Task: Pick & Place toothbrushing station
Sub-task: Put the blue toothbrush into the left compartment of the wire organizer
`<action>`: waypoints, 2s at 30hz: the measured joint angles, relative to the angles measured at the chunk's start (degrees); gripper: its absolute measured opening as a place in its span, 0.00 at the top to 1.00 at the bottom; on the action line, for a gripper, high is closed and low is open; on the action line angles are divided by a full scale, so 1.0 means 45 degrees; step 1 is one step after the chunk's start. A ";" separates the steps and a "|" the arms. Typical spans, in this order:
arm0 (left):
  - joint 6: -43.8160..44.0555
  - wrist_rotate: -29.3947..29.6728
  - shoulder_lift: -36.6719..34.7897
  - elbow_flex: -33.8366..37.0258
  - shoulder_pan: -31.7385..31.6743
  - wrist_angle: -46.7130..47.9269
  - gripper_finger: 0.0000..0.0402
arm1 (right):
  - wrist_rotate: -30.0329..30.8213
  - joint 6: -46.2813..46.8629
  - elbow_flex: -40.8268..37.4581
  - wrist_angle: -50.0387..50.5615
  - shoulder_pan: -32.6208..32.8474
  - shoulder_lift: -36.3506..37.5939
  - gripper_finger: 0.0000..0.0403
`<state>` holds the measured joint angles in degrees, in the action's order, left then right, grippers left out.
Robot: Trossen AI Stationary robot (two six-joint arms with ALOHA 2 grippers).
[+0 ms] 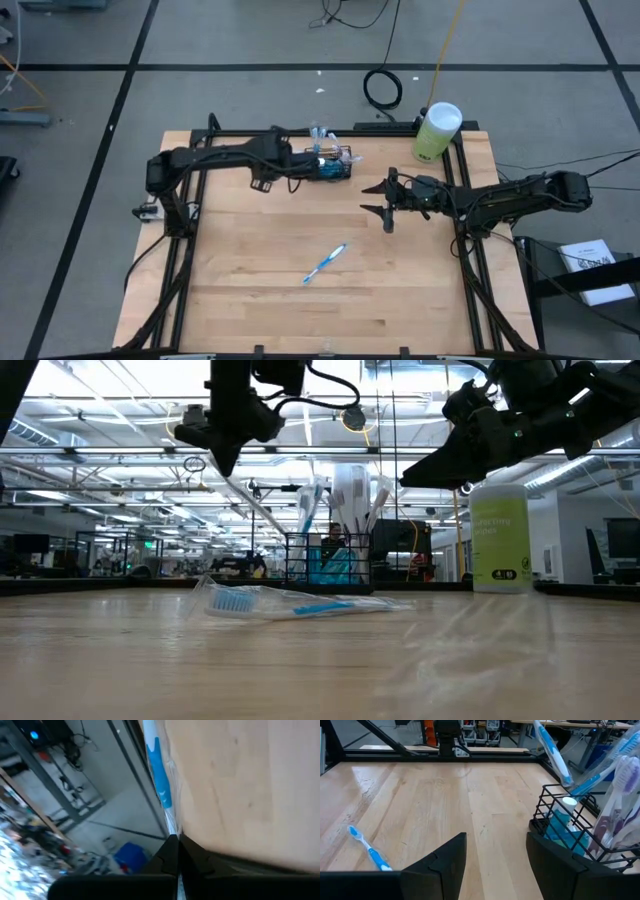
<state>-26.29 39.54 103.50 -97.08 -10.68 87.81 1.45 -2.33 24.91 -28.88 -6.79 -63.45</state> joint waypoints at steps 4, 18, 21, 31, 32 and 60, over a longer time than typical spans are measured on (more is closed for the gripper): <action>-0.1183 0.0562 0.0000 0.0000 0.0230 -0.0025 0.99 | 0.0000 -0.0075 0.0000 0.0000 0.0000 0.0002 0.51; -0.4249 0.3175 0.0000 0.0000 0.1062 -0.1759 0.99 | -0.0005 -0.0066 0.0000 0.0008 -0.0253 0.0000 0.51; -0.4535 0.2854 0.0000 0.0000 0.1267 -0.1962 0.99 | -0.0005 -0.0068 0.0000 0.0103 -0.0253 0.0002 0.51; -0.3800 0.3009 0.0000 0.0000 0.1886 -0.1813 0.99 | -0.0005 -0.0068 0.0000 0.0107 -0.0253 0.0003 0.51; -0.3618 0.3012 0.0000 0.0000 0.1935 -0.1744 0.99 | -0.0005 -0.0068 0.0000 0.0105 -0.0253 0.0003 0.51; -0.1285 0.1480 0.0000 0.0005 0.2095 -0.0655 0.99 | -0.0005 -0.0063 0.0000 0.0097 -0.0253 0.0003 0.51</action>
<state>-32.07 46.20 103.50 -97.06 -1.26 84.86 1.43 -2.61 24.91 -28.45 -7.92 -63.44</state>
